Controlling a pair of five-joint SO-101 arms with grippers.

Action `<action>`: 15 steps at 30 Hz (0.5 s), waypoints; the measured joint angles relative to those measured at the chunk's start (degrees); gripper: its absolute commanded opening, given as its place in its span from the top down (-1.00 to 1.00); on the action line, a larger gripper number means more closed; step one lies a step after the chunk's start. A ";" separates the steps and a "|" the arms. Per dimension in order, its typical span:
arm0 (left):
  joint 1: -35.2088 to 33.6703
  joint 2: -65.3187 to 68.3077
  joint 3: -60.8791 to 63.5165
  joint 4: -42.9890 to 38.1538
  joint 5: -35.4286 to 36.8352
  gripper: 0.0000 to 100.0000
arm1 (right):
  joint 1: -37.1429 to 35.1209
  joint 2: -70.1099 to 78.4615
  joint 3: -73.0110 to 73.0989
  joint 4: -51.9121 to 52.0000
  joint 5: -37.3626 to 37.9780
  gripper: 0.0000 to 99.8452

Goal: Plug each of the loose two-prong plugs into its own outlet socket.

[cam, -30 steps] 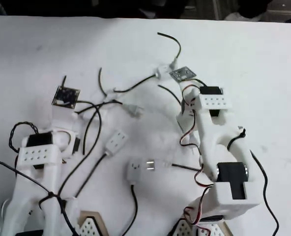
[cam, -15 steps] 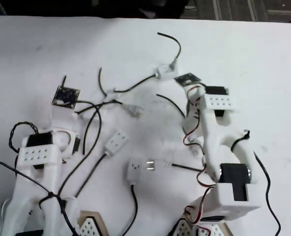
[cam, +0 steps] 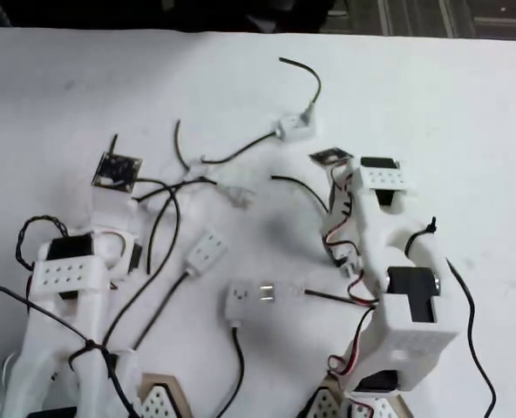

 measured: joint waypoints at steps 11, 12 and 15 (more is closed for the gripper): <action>0.00 0.00 0.00 0.00 0.00 0.77 | -2.11 0.26 -0.26 -0.35 0.00 0.97; 0.00 0.00 0.00 0.00 0.00 0.77 | -2.64 0.26 -0.26 -0.35 0.00 0.96; 0.00 0.00 0.00 0.00 0.00 0.77 | -3.16 0.26 -0.26 -0.35 0.00 0.97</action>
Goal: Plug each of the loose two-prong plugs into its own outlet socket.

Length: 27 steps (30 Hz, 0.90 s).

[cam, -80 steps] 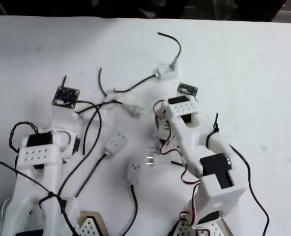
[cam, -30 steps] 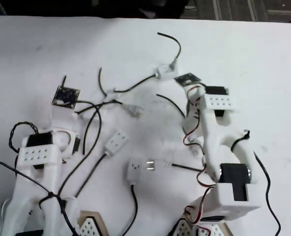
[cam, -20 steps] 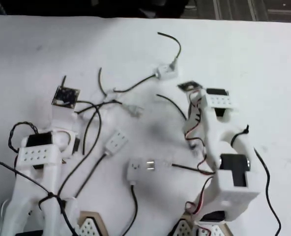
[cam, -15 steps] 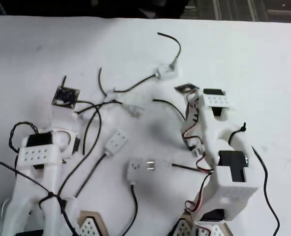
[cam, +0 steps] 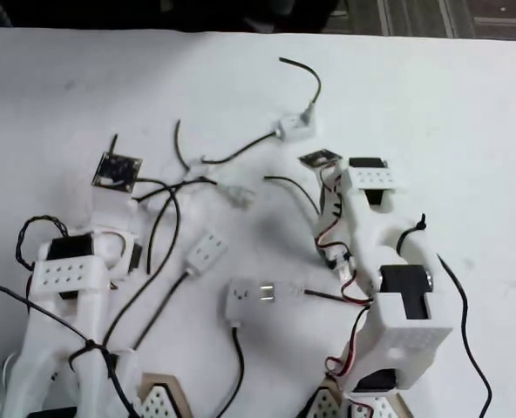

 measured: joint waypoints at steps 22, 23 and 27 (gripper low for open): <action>0.00 0.00 0.18 -0.88 0.00 0.77 | -4.57 -16.88 -4.84 16.26 0.35 0.97; 0.00 0.00 0.18 -2.02 0.00 0.77 | -4.57 -19.43 -4.84 16.88 0.35 0.97; 1.49 0.00 0.18 -6.59 0.00 0.77 | -5.89 -28.57 -4.84 17.85 0.44 0.97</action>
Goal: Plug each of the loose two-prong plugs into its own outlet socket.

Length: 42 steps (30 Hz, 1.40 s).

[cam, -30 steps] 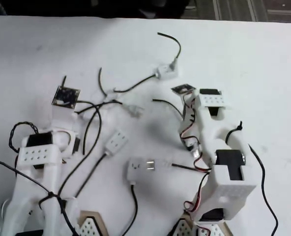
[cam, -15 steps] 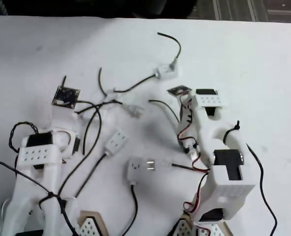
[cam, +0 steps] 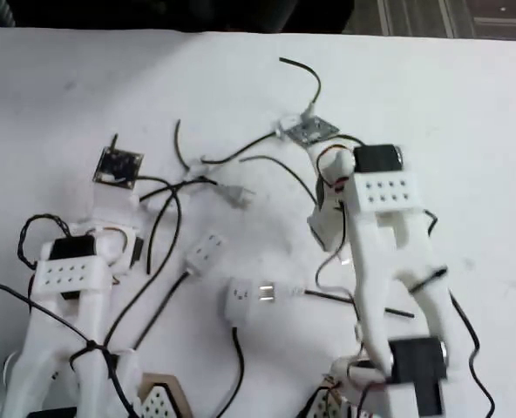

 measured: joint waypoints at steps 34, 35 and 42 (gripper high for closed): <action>25.05 0.00 -13.98 1.85 0.09 0.78 | -34.99 -9.58 0.09 -6.42 -23.65 0.97; 25.49 0.00 -13.98 1.85 0.09 0.78 | -34.99 -9.23 0.09 -6.42 -23.65 0.97; 26.99 0.00 -13.98 1.85 0.09 0.78 | -34.99 -8.00 0.09 -6.42 -23.65 0.97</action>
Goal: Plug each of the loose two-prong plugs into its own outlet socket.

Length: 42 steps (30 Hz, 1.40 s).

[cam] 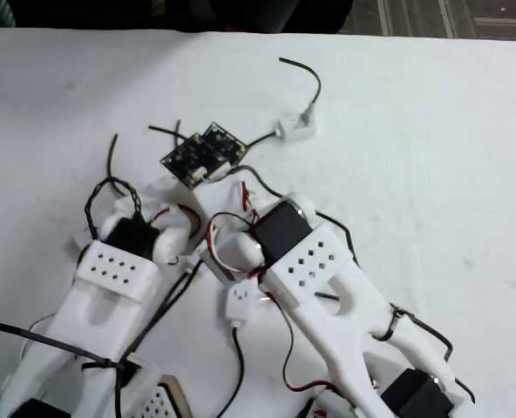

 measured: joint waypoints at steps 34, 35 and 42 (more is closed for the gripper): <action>-36.57 0.00 -9.32 15.82 0.00 0.78 | 11.78 -7.47 17.05 -20.92 0.09 0.97; -37.10 0.00 -8.70 15.82 0.00 0.78 | 11.78 -8.53 19.34 -23.03 0.09 0.97; -39.03 0.00 -1.67 15.47 0.00 0.78 | 11.78 -10.73 30.86 -38.07 0.09 0.97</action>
